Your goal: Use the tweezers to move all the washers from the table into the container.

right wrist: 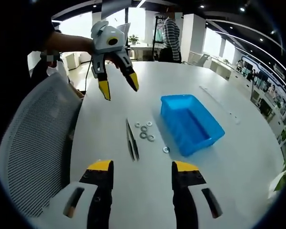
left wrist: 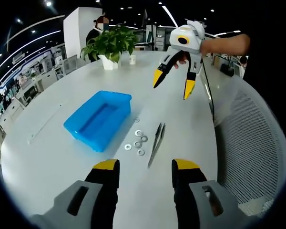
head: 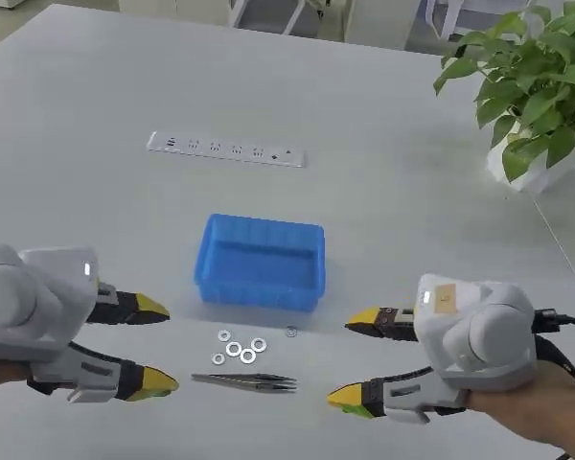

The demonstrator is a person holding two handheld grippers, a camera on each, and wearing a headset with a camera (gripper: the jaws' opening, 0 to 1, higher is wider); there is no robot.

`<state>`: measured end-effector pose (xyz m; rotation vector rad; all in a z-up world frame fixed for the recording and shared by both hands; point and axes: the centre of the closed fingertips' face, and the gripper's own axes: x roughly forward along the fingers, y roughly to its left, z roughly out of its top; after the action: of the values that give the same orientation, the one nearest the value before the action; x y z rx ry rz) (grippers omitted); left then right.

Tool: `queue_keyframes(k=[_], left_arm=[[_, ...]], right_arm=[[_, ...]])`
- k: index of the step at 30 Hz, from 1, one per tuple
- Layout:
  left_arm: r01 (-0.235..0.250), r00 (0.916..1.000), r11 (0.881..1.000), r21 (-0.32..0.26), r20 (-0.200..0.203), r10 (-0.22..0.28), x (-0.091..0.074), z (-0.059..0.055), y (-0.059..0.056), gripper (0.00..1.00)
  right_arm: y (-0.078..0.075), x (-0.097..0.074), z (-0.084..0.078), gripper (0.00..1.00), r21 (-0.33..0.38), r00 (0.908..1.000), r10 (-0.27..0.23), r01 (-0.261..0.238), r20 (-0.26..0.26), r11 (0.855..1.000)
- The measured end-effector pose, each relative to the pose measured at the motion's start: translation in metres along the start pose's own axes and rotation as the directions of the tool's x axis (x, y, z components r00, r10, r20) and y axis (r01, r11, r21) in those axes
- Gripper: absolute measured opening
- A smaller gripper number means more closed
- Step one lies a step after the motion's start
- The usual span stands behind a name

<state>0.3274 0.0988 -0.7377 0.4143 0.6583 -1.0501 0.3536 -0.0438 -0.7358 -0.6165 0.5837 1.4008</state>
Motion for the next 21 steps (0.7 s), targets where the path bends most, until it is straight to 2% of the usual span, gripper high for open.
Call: queue_keyframes(k=[3, 6, 14, 21], left_arm=[[0.025, 0.9989, 0.999, 0.030, -0.040, -0.024, 0.006, -0.007, -0.003, 0.43], [0.044, 0.9973, 0.998, 0.038, -0.061, -0.041, 0.011, -0.012, -0.004, 0.40], [0.087, 0.9922, 0.994, 0.065, -0.095, -0.080, 0.021, -0.017, -0.005, 0.30], [0.121, 0.9877, 0.989, 0.080, -0.109, -0.112, 0.029, -0.017, -0.008, 0.27]], right_arm=[[0.004, 0.008, 0.000, 0.44, -0.029, 0.9994, 0.031, -0.032, -0.016, 0.999], [0.010, 0.017, -0.001, 0.39, -0.064, 0.9969, 0.068, -0.070, -0.041, 0.995], [0.015, 0.039, 0.003, 0.31, -0.110, 0.9909, 0.119, -0.125, -0.064, 0.986], [0.016, 0.054, 0.003, 0.27, -0.140, 0.9842, 0.150, -0.162, -0.094, 0.977]])
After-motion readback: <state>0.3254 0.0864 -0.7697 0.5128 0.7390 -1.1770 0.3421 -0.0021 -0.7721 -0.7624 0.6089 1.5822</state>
